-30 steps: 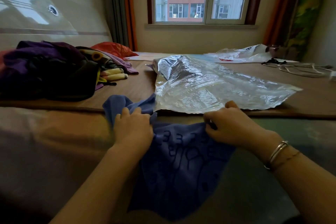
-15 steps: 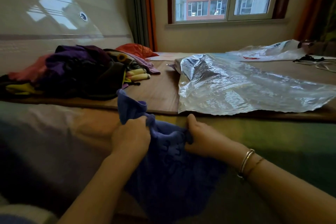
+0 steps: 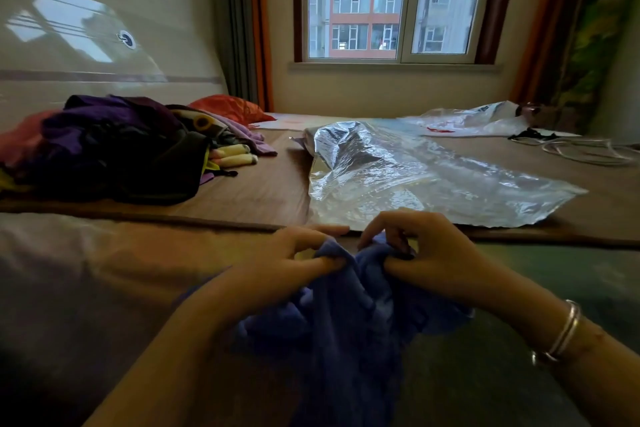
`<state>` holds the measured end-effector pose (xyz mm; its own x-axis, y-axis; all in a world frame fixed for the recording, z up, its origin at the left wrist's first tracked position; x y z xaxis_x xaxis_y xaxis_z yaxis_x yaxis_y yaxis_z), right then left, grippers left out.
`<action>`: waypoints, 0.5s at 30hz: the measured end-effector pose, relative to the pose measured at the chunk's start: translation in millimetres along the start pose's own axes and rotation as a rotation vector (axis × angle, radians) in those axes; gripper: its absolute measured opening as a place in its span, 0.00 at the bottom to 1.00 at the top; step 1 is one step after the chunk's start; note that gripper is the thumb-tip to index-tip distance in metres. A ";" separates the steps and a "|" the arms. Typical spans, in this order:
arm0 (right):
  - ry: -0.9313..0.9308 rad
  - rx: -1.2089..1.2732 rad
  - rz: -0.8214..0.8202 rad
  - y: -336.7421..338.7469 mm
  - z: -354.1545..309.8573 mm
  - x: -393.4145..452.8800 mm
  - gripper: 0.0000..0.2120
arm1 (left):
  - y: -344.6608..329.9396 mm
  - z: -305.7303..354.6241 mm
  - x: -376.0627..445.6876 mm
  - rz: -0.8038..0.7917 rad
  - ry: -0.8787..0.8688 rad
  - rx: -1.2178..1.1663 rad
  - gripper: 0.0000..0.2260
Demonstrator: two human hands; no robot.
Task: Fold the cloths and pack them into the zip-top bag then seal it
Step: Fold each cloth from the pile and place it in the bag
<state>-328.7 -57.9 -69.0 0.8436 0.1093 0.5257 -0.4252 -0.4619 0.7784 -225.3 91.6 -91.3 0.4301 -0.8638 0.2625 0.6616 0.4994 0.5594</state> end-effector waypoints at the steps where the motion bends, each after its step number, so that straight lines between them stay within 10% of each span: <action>1: 0.012 0.027 0.018 3.9 -2.6 -3.2 0.14 | -6.3 4.1 0.8 -0.070 -0.004 -0.078 0.06; 10: -0.078 0.017 0.229 16.0 10.2 -15.6 0.09 | -30.2 2.7 14.3 -0.056 0.044 -0.225 0.17; 15: -0.089 -0.135 0.189 11.0 14.6 -10.3 0.10 | -30.3 -0.9 17.0 0.093 0.006 -0.150 0.07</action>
<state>-337.2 -77.1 -70.8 0.7677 -0.0485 0.6390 -0.6135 -0.3441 0.7108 -237.5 61.9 -104.5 0.4970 -0.8135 0.3022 0.7028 0.5815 0.4096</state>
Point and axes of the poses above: each hand's wrist, its own x-axis towards the middle knuckle, its own y-axis out of the back of the hand, z = x × y, the point moved 4 cm from there along x, towards the middle knuckle, and after that the axes turned 5 degrees about y, right-handed, at the moved point
